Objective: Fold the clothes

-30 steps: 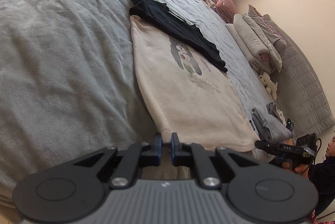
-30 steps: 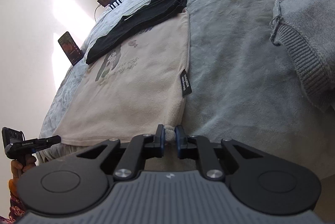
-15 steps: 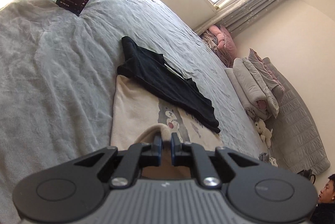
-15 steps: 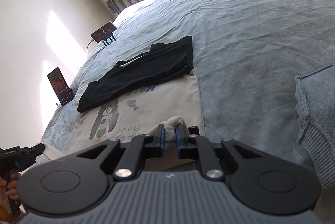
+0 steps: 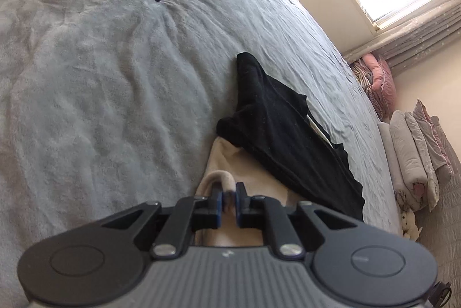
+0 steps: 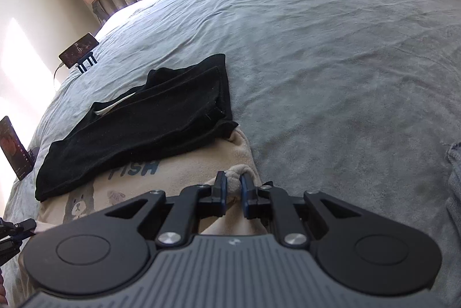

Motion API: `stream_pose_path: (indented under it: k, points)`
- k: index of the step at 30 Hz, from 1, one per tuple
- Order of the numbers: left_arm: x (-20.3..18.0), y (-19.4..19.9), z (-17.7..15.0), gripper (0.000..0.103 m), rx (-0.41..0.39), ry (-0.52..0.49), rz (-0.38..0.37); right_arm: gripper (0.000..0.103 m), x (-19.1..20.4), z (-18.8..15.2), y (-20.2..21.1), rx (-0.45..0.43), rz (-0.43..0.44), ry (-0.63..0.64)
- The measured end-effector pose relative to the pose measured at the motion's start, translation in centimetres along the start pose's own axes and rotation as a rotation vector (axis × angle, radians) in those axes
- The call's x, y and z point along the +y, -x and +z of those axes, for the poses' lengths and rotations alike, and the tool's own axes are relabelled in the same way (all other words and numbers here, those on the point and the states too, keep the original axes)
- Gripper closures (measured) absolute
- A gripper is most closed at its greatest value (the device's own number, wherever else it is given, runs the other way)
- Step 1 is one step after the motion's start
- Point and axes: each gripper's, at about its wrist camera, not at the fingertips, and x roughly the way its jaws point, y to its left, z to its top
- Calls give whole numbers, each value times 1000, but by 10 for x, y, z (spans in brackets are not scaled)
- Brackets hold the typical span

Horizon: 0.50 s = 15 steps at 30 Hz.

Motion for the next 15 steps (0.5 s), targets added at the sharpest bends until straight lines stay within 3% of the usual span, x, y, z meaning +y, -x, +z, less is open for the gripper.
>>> stream_pose_path:
  k: [3,6,10,12,15]
  points:
    - [7,1,-4,94,-34,23,-40,89,1,-2,3,-29,5,1]
    - [9,8,-5,87,-71,16,-77,83,-1,-3,9,-73,33,10]
    - [6,24,-7,60,-158,-28,-70,71,-8,-2,16,-127,60,-10]
    - [4,27,-5,59,-172,-61,-64,61,-10,-1,19,-149,61,-10]
    - [0,26,-6,59,-172,-109,-67,61,-13,0,22,-172,56,-5]
